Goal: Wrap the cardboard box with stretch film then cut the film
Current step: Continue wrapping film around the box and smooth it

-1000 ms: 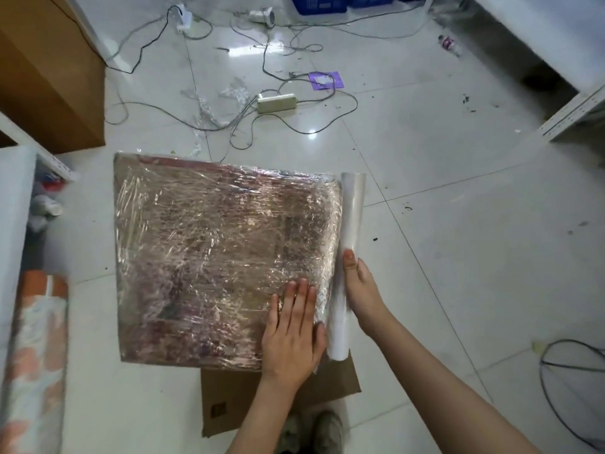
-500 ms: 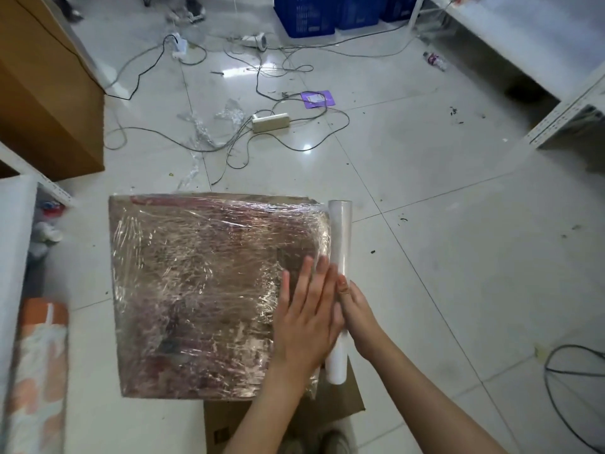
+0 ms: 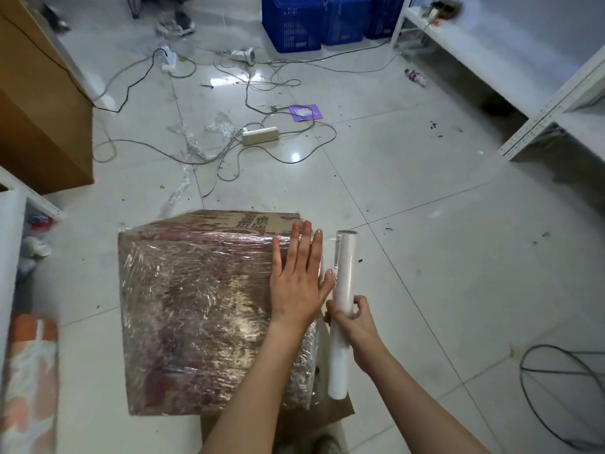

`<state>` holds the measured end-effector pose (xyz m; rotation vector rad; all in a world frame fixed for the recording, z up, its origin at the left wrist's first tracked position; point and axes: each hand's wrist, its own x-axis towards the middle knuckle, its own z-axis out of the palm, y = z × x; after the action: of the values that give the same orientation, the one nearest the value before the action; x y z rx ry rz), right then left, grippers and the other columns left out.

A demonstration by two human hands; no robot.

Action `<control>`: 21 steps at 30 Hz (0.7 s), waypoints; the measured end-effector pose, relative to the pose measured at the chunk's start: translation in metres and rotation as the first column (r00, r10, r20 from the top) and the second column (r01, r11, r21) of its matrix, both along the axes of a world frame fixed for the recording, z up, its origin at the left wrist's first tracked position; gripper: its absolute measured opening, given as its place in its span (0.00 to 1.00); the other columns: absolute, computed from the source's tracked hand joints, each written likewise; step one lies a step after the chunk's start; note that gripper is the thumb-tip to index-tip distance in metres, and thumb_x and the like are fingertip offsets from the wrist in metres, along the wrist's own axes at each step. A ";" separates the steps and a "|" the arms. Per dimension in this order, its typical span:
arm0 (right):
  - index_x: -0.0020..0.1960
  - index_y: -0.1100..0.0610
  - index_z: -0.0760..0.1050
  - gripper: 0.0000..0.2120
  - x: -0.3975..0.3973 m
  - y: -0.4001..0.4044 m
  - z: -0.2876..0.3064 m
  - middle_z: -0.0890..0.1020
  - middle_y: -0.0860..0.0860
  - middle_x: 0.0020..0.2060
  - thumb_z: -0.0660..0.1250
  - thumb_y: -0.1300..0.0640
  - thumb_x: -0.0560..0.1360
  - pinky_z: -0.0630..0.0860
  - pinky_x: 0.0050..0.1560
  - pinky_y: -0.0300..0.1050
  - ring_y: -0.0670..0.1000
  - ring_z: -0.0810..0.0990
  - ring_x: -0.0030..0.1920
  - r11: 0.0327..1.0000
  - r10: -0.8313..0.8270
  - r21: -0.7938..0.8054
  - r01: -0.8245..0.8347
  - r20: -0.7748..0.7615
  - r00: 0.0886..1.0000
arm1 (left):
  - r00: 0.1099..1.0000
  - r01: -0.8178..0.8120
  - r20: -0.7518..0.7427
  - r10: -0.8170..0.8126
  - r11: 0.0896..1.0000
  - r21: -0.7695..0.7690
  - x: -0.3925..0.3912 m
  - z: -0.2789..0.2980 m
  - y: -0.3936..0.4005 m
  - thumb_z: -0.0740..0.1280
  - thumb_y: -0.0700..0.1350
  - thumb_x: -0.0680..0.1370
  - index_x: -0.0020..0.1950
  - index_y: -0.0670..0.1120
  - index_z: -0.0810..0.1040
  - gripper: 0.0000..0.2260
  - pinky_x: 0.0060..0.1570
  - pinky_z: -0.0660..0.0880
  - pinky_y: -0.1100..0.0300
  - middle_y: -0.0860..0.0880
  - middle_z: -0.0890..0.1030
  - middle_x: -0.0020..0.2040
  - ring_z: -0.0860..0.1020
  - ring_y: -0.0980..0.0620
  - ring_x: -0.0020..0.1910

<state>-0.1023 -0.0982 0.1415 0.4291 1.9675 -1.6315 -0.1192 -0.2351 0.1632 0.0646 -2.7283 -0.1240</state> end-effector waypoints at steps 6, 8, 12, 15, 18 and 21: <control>0.50 0.58 0.74 0.20 -0.006 0.007 0.010 0.79 0.54 0.42 0.67 0.44 0.67 0.73 0.41 0.43 0.52 0.78 0.42 0.990 0.070 -0.129 -0.049 0.162 0.984 | 0.974 -0.213 0.080 0.211 0.977 0.013 0.017 0.005 0.006 0.55 0.65 0.77 0.77 0.50 0.41 0.37 0.68 0.43 0.30 0.42 0.38 0.77 0.44 0.38 0.75; 0.48 0.57 0.76 0.17 -0.008 0.007 0.010 0.79 0.54 0.41 0.65 0.43 0.69 0.72 0.42 0.43 0.51 0.78 0.42 0.984 0.129 -0.144 -0.102 0.189 0.974 | 0.933 -0.346 0.132 0.336 0.936 0.066 0.022 0.009 0.013 0.55 0.68 0.74 0.77 0.52 0.36 0.42 0.62 0.44 0.24 0.41 0.38 0.76 0.47 0.33 0.74; 0.50 0.57 0.75 0.14 -0.016 0.014 0.004 0.79 0.53 0.41 0.66 0.46 0.74 0.72 0.42 0.43 0.50 0.78 0.41 0.968 0.220 -0.161 -0.193 0.172 0.960 | 0.797 -0.595 0.283 0.534 0.773 0.220 0.020 0.022 0.033 0.60 0.71 0.67 0.77 0.54 0.42 0.46 0.54 0.52 0.20 0.33 0.47 0.75 0.51 0.26 0.71; 0.59 0.58 0.73 0.16 -0.025 0.024 -0.001 0.81 0.56 0.51 0.66 0.50 0.76 0.77 0.52 0.52 0.56 0.80 0.51 0.945 0.296 -0.193 -0.265 0.151 0.943 | 0.745 -0.651 0.378 0.549 0.722 0.234 0.014 0.029 0.044 0.60 0.70 0.67 0.77 0.53 0.49 0.44 0.49 0.61 0.21 0.31 0.49 0.74 0.53 0.24 0.70; 0.61 0.55 0.73 0.16 -0.037 0.028 -0.001 0.81 0.55 0.53 0.68 0.51 0.75 0.78 0.50 0.47 0.54 0.81 0.53 0.915 0.361 -0.243 -0.323 0.136 0.923 | 0.694 -0.691 0.441 0.569 0.698 0.186 0.008 0.035 0.046 0.65 0.67 0.67 0.75 0.50 0.55 0.42 0.45 0.66 0.23 0.30 0.52 0.73 0.57 0.23 0.68; 0.60 0.55 0.73 0.14 -0.049 0.026 0.005 0.81 0.53 0.51 0.66 0.53 0.76 0.77 0.48 0.44 0.50 0.81 0.49 0.884 0.427 -0.273 -0.379 0.145 0.892 | 0.672 -0.708 0.436 0.599 0.692 0.140 0.002 0.039 0.044 0.64 0.64 0.72 0.75 0.53 0.51 0.38 0.53 0.64 0.25 0.30 0.45 0.74 0.49 0.24 0.71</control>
<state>-0.1516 -0.0727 0.1461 0.0737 1.5572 -1.4615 -0.1174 -0.1907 0.2018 1.2853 -2.8045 -0.3397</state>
